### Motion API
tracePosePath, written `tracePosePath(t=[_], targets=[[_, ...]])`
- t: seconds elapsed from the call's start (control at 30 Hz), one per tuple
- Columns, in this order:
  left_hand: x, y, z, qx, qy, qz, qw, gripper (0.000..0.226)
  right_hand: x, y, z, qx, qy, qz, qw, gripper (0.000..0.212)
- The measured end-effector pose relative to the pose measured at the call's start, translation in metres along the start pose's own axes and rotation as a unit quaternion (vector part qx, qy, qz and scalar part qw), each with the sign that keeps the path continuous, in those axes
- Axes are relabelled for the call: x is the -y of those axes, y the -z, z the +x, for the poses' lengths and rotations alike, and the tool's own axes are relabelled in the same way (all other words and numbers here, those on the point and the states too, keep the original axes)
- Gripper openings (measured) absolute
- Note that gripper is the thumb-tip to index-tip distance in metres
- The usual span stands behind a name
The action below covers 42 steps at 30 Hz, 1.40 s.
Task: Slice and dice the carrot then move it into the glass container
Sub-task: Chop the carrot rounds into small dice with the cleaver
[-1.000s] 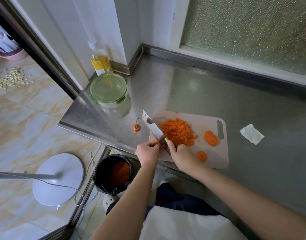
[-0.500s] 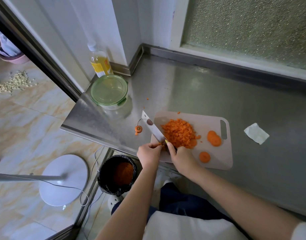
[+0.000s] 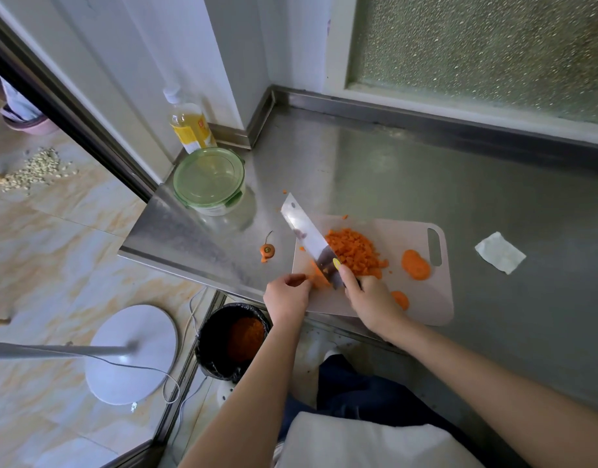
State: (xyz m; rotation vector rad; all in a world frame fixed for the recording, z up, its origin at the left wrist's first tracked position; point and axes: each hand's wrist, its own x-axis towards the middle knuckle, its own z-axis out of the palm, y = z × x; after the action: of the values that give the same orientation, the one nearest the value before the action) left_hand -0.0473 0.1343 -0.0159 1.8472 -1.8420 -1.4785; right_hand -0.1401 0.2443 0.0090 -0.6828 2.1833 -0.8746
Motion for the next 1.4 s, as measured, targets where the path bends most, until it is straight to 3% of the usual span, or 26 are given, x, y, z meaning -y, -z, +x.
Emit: tracePosePath(t=[0.27,0.5,0.83,1.23,1.4], targets=[[-0.006,-0.007,-0.003,-0.018,-0.031,0.015,0.999,0.022,-0.007,0.015,0.013,-0.028,-0.043,0.039,0.998,0.065],[-0.022,-0.026,0.0,0.026,-0.06,0.102,0.993,0.052,-0.005,0.022,0.013,-0.021,-0.048,0.055,0.997,0.069],[-0.015,-0.029,0.008,0.009,-0.102,0.091,0.99,0.023,-0.009,0.027,0.011,-0.021,-0.024,0.072,0.997,0.063],[-0.014,-0.021,0.008,0.071,-0.207,0.241,0.946,0.039,-0.005,0.028,0.009,-0.016,-0.019,0.055,0.998,0.063],[-0.007,-0.023,0.006,0.053,-0.241,0.298,0.922,0.029,-0.001,0.029,0.01,-0.013,-0.01,0.041,0.999,0.063]])
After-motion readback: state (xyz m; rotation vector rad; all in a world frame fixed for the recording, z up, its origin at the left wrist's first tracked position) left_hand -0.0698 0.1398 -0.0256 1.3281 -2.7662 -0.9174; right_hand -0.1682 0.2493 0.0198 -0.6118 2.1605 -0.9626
